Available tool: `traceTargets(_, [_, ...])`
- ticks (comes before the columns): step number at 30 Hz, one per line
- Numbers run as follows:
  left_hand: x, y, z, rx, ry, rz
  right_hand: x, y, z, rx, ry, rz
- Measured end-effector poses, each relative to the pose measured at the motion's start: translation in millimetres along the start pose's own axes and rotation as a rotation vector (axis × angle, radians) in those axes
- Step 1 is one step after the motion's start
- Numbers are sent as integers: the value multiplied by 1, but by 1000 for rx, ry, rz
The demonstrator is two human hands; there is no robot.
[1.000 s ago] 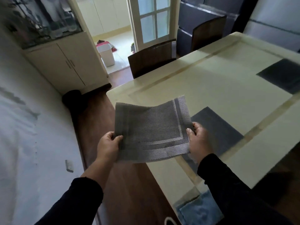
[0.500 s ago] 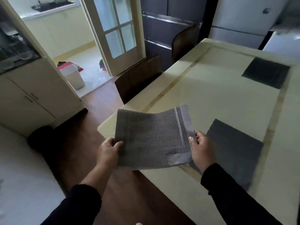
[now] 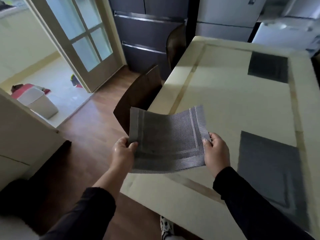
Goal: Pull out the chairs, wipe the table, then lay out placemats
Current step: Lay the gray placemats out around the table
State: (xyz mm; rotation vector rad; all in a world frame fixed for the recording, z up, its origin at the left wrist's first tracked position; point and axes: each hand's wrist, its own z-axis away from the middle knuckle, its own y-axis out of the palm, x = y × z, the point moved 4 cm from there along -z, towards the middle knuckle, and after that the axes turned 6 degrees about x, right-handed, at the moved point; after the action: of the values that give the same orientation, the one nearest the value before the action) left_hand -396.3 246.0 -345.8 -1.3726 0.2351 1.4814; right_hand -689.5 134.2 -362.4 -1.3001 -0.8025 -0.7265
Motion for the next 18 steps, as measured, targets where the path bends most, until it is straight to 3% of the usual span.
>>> traceTargets(10, [-67, -8, -102, 158, 138, -133, 34, 31, -62, -160, 103, 4])
traceTargets(18, [-115, 18, -163, 355, 347, -349, 28, 35, -60, -417, 280, 26])
